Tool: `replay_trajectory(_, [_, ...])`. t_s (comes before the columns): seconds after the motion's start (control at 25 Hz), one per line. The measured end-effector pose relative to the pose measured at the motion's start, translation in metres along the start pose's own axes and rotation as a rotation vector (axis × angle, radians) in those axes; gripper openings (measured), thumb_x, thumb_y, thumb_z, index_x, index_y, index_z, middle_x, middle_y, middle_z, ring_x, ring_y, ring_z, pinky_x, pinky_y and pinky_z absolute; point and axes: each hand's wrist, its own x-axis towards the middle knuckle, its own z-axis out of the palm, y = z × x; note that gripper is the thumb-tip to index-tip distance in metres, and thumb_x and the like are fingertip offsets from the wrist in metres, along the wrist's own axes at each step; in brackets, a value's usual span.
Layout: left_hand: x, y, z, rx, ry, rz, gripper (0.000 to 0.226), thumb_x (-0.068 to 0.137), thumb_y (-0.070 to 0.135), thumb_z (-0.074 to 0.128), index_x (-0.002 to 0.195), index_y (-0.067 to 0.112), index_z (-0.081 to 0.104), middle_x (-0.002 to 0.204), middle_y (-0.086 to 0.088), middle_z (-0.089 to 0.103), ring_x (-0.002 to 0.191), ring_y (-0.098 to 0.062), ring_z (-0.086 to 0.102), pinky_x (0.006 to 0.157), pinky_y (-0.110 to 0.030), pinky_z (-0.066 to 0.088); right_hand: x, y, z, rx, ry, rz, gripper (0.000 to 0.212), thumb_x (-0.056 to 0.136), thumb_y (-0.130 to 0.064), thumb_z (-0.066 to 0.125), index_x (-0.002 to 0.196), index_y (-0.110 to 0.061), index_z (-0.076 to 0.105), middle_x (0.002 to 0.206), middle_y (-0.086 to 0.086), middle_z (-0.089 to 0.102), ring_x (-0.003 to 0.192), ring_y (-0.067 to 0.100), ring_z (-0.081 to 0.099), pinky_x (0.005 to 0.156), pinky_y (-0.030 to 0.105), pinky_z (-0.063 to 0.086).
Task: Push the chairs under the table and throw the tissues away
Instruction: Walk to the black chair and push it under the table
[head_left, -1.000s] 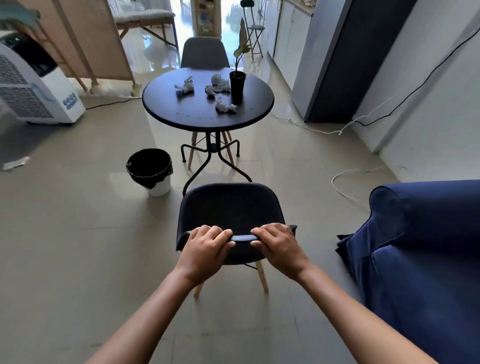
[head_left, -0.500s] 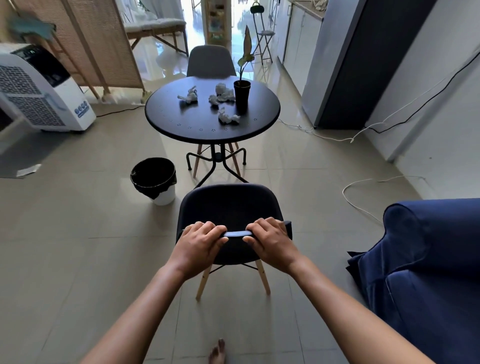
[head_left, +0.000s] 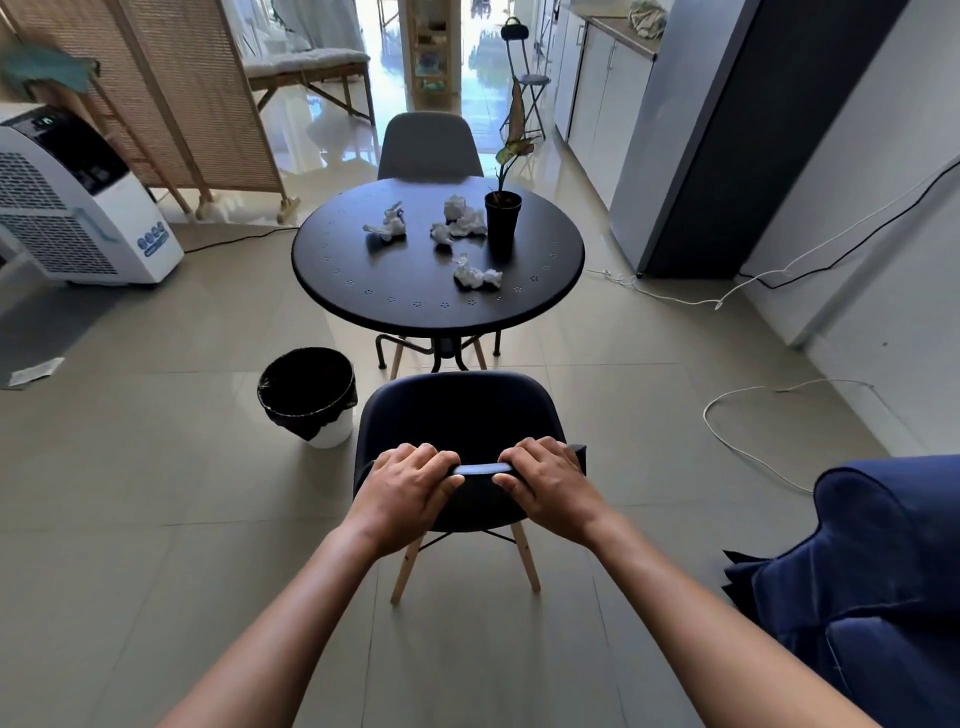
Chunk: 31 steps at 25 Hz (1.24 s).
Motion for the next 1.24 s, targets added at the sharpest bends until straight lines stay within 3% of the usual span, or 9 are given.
replay_trajectory(0.28, [0.047,-0.039,-0.001,-0.002,0.014,0.026,0.051,0.091,0.053,0.018,0.121,0.028,0.052,0.108,0.005,0.062,0.098,-0.018,0.055,0.092,-0.035,0.044,0.057,0.008,0.001,-0.004,0.005,0.018,0.031,0.095,-0.040,0.044,0.116,-0.019,0.055,0.114,0.000,0.058,0.108,0.018,0.047,0.098,0.031,0.033])
replay_trajectory(0.52, [0.073,-0.058,0.000,-0.008,0.011,0.034,0.036,0.096,0.046,0.033,0.123,0.028,0.050,0.109,0.004,0.060,0.099,-0.019,0.054,0.092,-0.036,0.044,0.085,0.015,0.001,-0.041,0.005,0.031,0.033,0.095,-0.041,0.042,0.116,-0.018,0.055,0.114,0.002,0.059,0.108,0.020,0.047,0.097,0.033,0.034])
replay_trajectory(1.24, [0.127,-0.085,-0.009,-0.029,-0.045,0.054,0.036,0.097,0.047,0.033,0.122,0.028,0.049,0.111,0.001,0.059,0.100,-0.020,0.052,0.091,-0.036,0.041,0.140,0.025,-0.017,-0.113,-0.129,0.084,0.037,0.097,-0.040,0.037,0.120,-0.015,0.050,0.118,0.006,0.055,0.109,0.023,0.047,0.101,0.036,0.034])
